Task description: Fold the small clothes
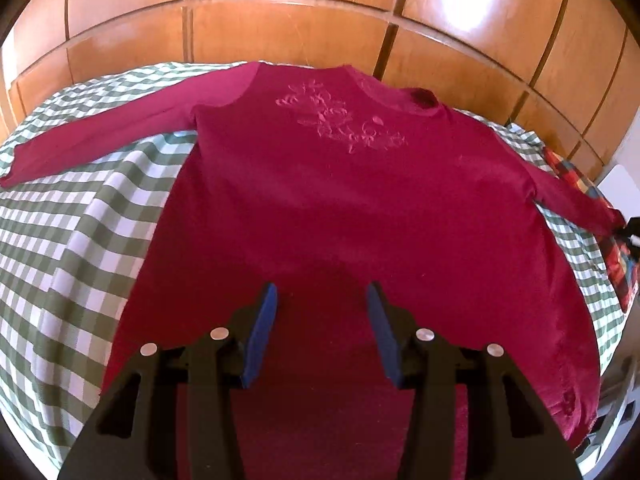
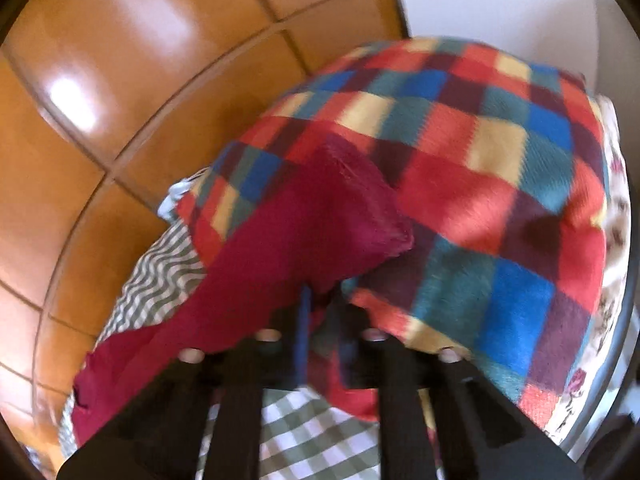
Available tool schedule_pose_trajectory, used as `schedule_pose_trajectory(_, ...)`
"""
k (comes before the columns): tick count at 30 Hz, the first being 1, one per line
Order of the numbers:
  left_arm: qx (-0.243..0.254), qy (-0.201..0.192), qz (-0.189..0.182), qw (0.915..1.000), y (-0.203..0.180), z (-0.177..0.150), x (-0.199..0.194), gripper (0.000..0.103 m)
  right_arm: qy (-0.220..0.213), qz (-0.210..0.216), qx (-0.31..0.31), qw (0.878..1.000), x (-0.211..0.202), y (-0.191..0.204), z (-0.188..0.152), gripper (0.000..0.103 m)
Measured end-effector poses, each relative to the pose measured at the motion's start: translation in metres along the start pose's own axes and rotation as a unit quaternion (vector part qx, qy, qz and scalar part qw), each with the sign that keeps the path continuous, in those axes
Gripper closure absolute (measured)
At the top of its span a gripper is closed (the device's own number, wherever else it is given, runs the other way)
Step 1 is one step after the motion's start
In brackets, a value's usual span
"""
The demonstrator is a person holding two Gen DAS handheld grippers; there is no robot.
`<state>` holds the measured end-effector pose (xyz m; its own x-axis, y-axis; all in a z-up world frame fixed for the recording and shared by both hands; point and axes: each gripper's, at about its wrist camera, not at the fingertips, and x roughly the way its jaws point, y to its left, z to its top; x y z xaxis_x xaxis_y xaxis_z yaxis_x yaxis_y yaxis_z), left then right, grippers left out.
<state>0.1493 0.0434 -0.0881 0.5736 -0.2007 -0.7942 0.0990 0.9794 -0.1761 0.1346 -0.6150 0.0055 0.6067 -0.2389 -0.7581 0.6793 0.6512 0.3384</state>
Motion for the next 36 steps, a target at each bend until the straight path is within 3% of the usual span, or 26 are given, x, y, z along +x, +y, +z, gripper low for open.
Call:
schedule_pose_trajectory(5, -0.011, 0.006, -0.010, 0.9999, 0.003, 0.007, 0.005, 0.054, -0.008, 0.074, -0.052, 0.996, -0.027, 0.071, 0.002, 0.097)
schedule_pose_trajectory(10, -0.016, 0.011, -0.022, 0.9996, 0.005, 0.012, 0.006, 0.054, 0.003, 0.153, -0.117, 0.981, -0.033, 0.173, -0.015, 0.097)
schedule_pose_trajectory(18, -0.024, 0.007, -0.041, 0.9989, 0.012, 0.024, -0.001, 0.054, 0.076, 0.250, -0.220, 0.940, -0.017, 0.341, -0.100, 0.097)
schedule_pose_trajectory(23, -0.038, 0.004, -0.058, 0.9976, 0.016, 0.035, -0.001, 0.053, 0.120, 0.306, -0.262, 0.907, -0.008, 0.402, -0.143, 0.095)
schedule_pose_trajectory(24, -0.042, 0.004, -0.063, 0.9971, 0.017, 0.039, -0.001, 0.053, 0.124, 0.314, -0.259, 0.905, -0.008, 0.402, -0.147, 0.082)
schedule_pose_trajectory(25, -0.044, 0.003, -0.066, 0.9968, 0.017, 0.042, 0.000, 0.052, 0.123, 0.321, -0.250, 0.905, -0.009, 0.401, -0.147, 0.058)
schedule_pose_trajectory(27, -0.045, -0.002, -0.069, 0.9966, 0.017, 0.049, 0.001, 0.052, 0.111, 0.329, -0.223, 0.911, -0.010, 0.386, -0.141, 0.041)
schedule_pose_trajectory(33, -0.066, -0.005, -0.098, 0.9930, 0.018, 0.085, 0.017, 0.053, 0.114, 0.297, -0.164, 0.934, -0.001, 0.290, -0.137, 0.041)
schedule_pose_trajectory(36, -0.065, -0.003, -0.117, 0.9910, 0.007, 0.112, 0.034, 0.054, 0.128, 0.249, -0.158, 0.947, 0.008, 0.233, -0.151, 0.041)
